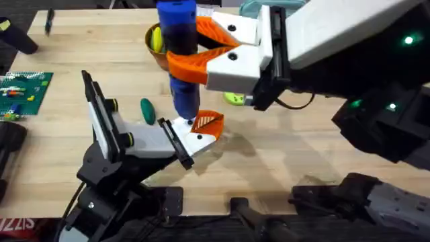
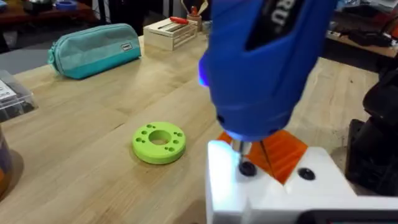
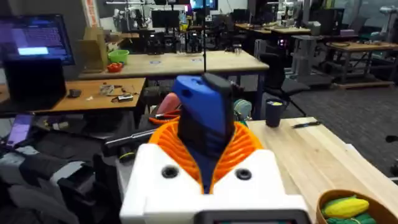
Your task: Pick up the gripper from the table and insert it into the empty holder that is missing its gripper. Then pick up a screw, insert it into the mounting hole, and use the screwdriver to tighten it. Finally, clean up the table by picking up the vegetable and placing it into the bucket.
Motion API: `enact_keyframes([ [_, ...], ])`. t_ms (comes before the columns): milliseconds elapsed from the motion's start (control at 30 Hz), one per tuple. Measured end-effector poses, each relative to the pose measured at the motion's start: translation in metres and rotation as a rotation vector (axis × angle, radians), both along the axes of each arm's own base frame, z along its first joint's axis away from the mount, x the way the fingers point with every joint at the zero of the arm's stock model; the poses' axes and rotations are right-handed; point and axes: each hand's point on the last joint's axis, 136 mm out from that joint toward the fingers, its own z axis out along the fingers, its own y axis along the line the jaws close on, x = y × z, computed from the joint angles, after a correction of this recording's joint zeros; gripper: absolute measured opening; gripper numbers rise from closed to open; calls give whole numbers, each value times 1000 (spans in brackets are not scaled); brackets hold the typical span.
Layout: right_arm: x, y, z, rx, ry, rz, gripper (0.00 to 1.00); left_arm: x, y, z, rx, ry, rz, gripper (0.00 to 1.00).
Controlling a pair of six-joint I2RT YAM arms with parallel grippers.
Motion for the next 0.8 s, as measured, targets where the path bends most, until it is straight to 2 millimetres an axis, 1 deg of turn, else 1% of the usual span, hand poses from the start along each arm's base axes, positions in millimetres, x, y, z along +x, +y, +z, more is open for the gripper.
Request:
enact_keyframes([
  [300, -1, -1, 1, 0, -12, -1, 52, 0, 0, 0, 0, 0, 0, 14],
  [533, -9, -8, 15, 30, -45, 1, 52, 0, 0, 0, 0, 0, 0, 16],
  [800, -8, -8, 14, 28, -31, 3, 52, 0, 0, 0, 0, 0, 0, 14],
])
